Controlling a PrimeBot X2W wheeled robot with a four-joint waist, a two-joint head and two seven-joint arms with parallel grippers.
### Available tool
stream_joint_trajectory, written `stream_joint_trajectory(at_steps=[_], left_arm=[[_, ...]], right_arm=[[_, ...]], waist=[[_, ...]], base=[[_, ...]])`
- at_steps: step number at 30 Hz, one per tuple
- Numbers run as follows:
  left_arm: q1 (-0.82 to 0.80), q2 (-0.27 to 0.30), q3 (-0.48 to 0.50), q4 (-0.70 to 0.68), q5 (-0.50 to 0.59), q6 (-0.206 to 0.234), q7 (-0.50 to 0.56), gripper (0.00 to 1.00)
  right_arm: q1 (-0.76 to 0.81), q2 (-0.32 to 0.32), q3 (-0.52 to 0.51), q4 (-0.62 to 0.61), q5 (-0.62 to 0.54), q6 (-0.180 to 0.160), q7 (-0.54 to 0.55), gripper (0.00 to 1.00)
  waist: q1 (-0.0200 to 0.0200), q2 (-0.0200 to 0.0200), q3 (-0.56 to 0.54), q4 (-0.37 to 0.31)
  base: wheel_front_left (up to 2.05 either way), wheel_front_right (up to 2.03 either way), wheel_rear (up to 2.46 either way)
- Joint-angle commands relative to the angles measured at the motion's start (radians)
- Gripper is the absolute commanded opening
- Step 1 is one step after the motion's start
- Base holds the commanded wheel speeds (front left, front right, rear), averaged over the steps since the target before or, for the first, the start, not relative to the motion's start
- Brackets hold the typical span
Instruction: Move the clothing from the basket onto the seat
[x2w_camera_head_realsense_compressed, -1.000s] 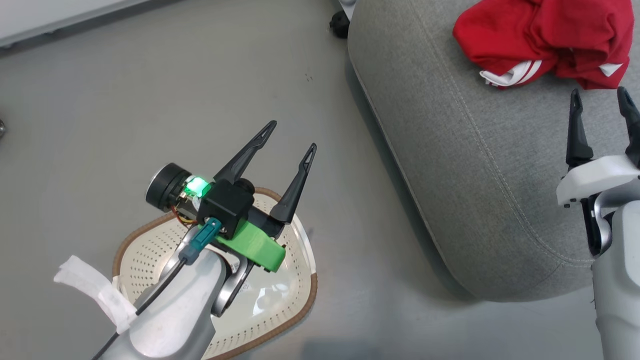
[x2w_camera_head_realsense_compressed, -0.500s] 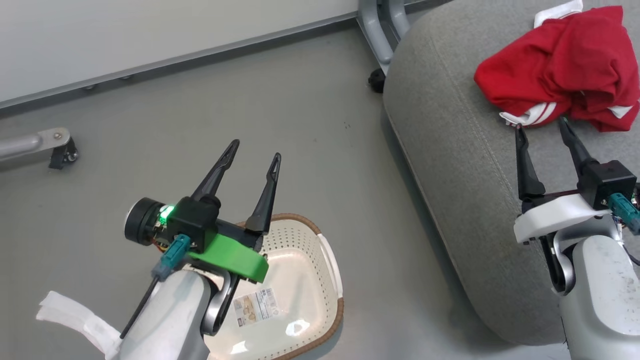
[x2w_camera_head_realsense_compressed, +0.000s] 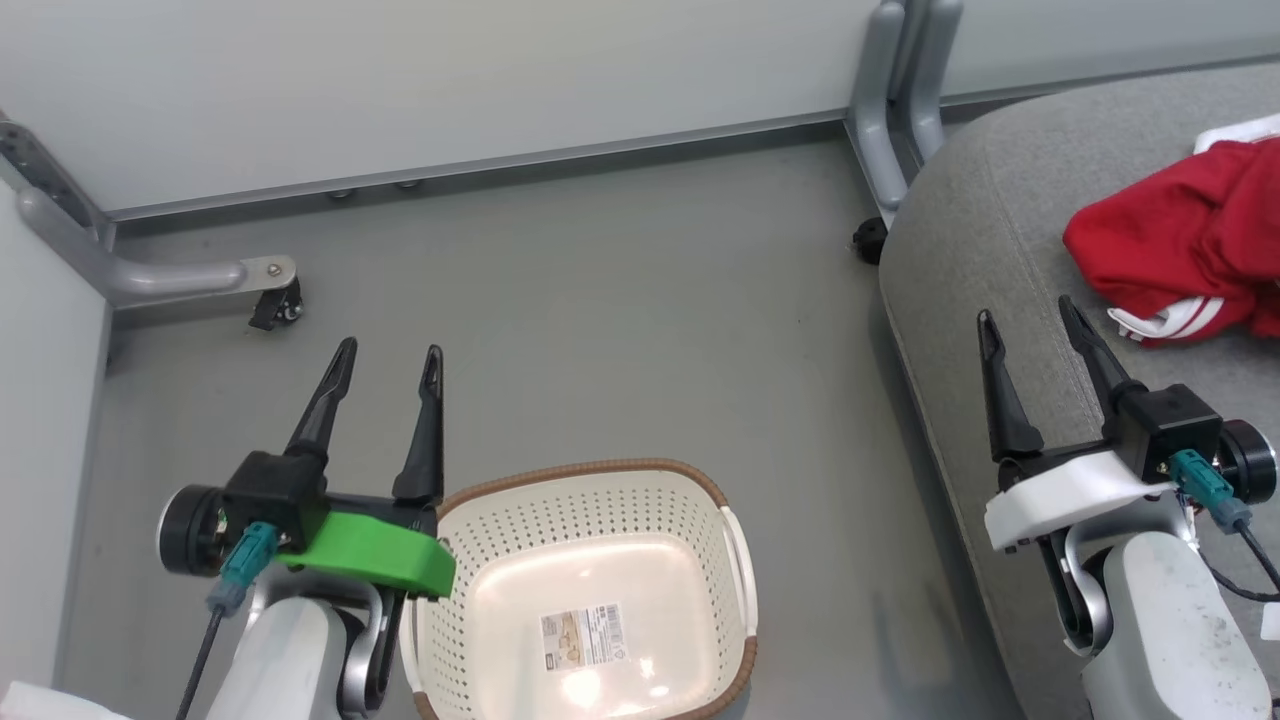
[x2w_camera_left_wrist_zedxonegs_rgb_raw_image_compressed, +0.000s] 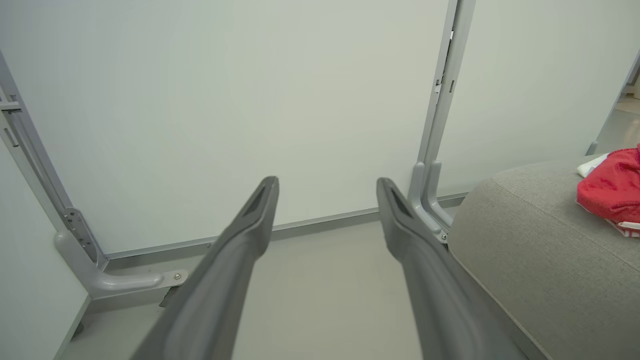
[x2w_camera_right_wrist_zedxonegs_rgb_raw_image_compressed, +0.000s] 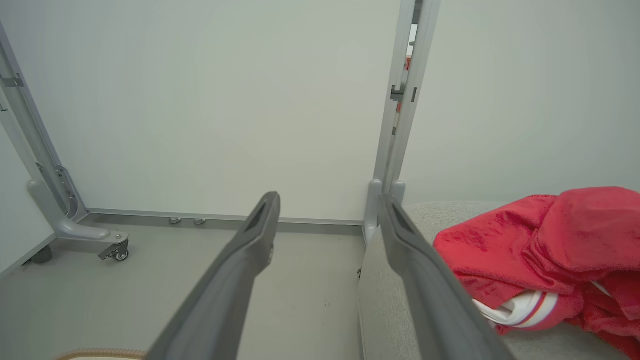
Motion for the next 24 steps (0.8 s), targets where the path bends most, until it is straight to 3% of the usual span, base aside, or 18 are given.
stream_joint_trajectory(at_steps=[1,14,24], left_arm=[[0.033,-0.002,0.022,0.001,0.015,-0.003,-0.003,1.0],[0.15,-0.037,0.175,0.012,0.054,-0.027,-0.003,1.0],[0.199,-0.064,0.226,-0.004,0.087,-0.044,-0.003,1.0]], right_arm=[[0.026,0.003,0.003,-0.007,0.005,-0.001,-0.002,1.0],[0.154,0.014,0.033,-0.069,0.054,-0.001,-0.002,1.0],[0.238,0.014,0.057,-0.101,0.09,-0.001,-0.002,1.0]], waist=[[0.0,0.0085,-0.043,0.045],[0.0,0.0085,-0.113,0.077],[0.0,0.0085,-0.14,0.071]], base=[[0.0,0.0,0.0],[0.0,0.0,0.0],[0.0,0.0,0.0]])
